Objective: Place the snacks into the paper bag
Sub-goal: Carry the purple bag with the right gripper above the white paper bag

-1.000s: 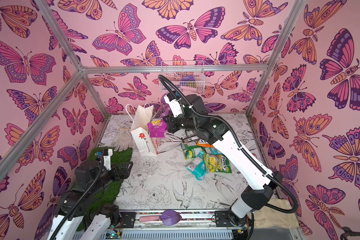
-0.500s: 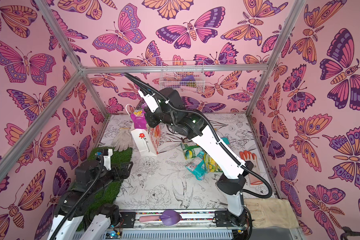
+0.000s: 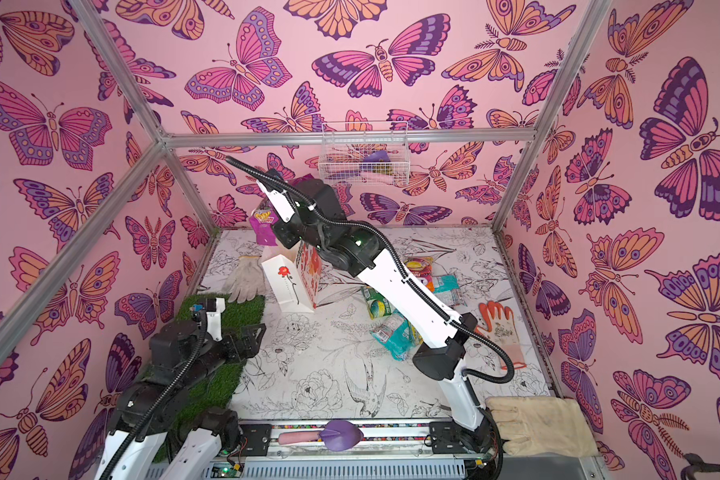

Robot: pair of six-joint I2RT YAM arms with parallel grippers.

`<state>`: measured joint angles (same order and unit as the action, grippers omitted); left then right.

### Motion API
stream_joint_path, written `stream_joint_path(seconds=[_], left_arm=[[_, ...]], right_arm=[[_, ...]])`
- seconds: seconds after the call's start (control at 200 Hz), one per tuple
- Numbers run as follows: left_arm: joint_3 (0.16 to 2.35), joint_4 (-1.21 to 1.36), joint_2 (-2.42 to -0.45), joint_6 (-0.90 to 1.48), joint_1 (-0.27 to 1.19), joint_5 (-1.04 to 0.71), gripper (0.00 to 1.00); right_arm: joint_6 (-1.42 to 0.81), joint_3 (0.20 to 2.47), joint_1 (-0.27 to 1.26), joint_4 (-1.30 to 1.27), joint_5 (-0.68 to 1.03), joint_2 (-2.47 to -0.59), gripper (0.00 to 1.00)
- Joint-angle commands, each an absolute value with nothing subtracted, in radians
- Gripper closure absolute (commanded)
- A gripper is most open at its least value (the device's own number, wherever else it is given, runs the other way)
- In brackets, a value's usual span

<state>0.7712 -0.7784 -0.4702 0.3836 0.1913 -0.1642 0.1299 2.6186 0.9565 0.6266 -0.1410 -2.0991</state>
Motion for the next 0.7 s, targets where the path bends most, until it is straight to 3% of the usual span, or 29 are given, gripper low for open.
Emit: stream_joint_path(seconds=[0.0,0.696], left_arm=[[0.755,-0.766,-0.454,0.390,0.196,-0.155,0.01],[0.754,-0.766,-0.452,0.393,0.197,-0.157,0.01]], right_arm=[[0.222,2.681,0.969,0.437,-0.181,-2.102,1.00],[0.525,2.695,0.975,0.430,-0.373,-2.229,1.00]])
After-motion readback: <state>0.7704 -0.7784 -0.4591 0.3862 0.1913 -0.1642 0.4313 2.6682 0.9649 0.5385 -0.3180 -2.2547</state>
